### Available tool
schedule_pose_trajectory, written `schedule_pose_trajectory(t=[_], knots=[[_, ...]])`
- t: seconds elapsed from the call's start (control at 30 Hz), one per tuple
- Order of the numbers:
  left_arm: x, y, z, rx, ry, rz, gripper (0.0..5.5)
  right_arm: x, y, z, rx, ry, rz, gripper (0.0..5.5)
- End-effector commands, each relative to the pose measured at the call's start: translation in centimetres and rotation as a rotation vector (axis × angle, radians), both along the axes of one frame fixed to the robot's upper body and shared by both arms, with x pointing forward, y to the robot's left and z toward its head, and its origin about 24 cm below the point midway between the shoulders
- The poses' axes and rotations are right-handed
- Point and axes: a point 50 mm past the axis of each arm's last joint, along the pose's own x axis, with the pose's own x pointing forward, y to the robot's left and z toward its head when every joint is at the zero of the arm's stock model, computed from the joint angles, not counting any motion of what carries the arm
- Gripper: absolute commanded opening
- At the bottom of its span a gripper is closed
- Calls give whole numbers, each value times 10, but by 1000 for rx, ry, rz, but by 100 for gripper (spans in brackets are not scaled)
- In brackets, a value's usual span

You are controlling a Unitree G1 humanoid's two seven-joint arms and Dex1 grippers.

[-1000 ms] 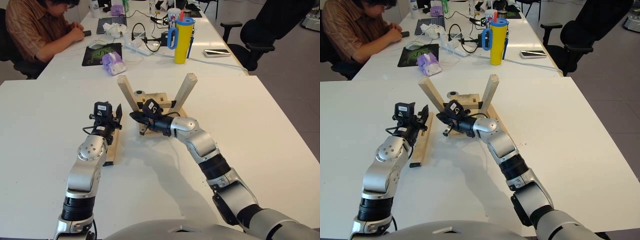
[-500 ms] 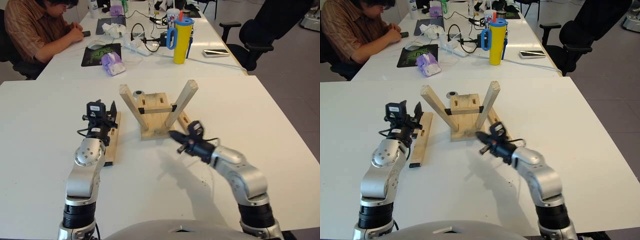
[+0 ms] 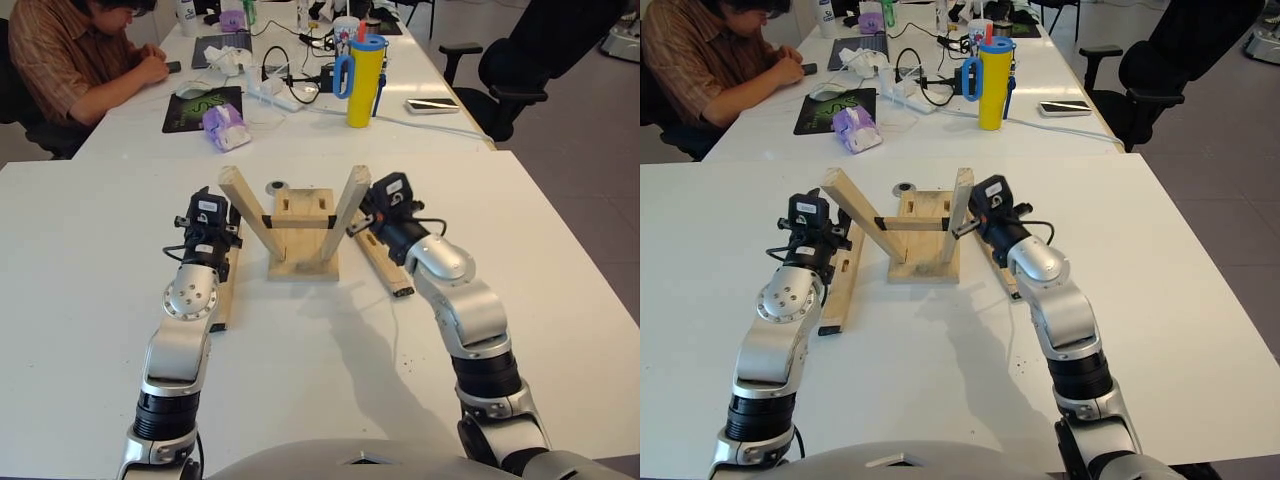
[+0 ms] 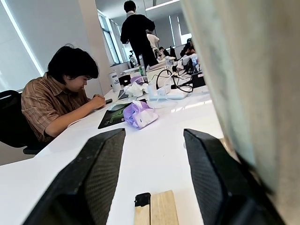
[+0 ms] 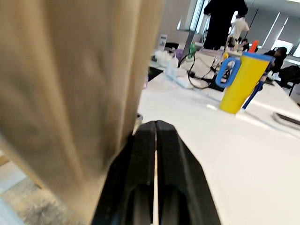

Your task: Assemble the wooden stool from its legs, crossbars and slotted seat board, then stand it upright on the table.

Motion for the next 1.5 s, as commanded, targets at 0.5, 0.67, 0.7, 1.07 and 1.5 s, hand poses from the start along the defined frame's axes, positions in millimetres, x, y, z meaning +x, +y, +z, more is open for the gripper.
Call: schedule_pose_trajectory(t=[0.5, 0.67, 0.7, 1.07, 1.5], knots=[[-15, 92, -17, 266, 655, -749, 233, 32, 3, 22, -7, -94, 422, 0], [-45, 74, 11, 153, 804, -1023, 233, 12, 21, 10, -40, -47, 584, 0], [-49, 68, 13, 123, 817, -1061, 233, 9, 25, 9, -39, -39, 604, 0], [-61, 19, -47, 5, 881, -993, 233, -14, 78, 6, -35, -3, 771, 0], [-59, 9, -65, 135, 873, -949, 233, 52, 3, -65, -511, 159, 515, 0]])
